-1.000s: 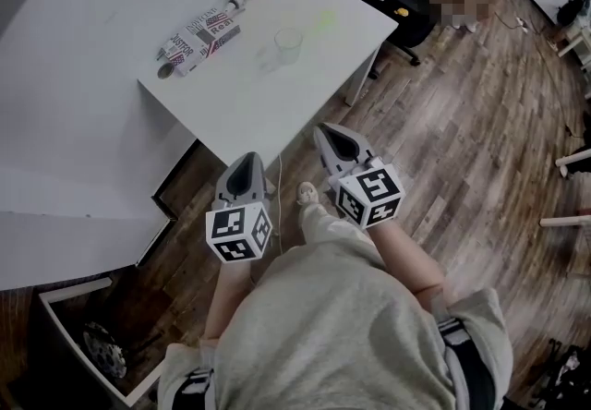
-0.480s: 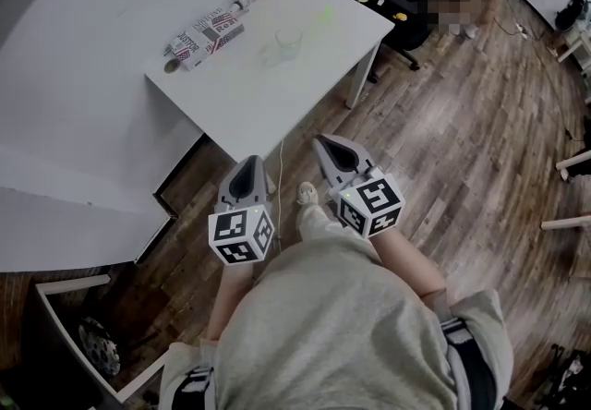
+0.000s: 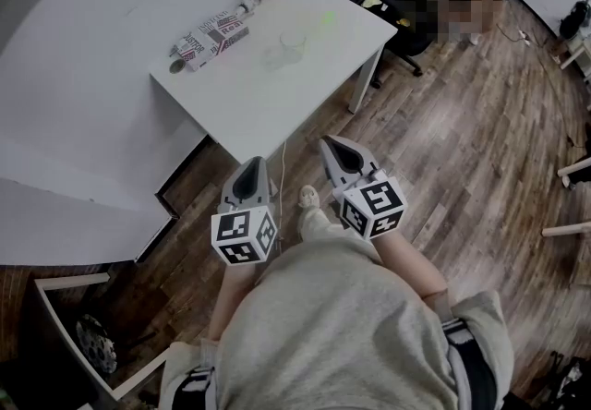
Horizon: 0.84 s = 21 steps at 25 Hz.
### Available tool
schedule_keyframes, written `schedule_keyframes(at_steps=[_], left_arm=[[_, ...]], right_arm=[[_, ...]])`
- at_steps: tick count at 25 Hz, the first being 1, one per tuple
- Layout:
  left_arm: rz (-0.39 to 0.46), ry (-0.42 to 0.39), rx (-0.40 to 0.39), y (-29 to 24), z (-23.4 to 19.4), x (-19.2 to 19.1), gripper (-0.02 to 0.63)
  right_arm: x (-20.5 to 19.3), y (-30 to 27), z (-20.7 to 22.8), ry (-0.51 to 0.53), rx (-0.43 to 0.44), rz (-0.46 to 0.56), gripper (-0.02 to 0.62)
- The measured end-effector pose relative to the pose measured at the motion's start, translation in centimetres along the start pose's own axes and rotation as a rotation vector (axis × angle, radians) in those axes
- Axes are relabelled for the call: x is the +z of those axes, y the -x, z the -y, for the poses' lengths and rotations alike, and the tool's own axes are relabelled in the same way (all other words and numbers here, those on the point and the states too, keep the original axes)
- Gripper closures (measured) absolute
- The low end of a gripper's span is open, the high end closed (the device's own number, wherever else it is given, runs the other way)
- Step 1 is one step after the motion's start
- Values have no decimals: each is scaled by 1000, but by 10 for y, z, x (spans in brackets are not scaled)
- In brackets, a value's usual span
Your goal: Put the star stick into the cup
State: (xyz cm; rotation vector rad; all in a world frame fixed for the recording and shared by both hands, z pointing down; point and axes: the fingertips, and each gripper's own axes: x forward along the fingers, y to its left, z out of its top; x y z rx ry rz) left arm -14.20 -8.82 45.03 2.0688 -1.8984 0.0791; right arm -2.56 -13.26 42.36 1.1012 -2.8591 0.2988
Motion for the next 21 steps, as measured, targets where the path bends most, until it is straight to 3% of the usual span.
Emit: schedule_keyframes(at_steps=[21], left_arm=[[-17, -5, 4, 0, 6, -3, 594]], right_arm=[[4, 4, 5, -31, 23, 11, 601]])
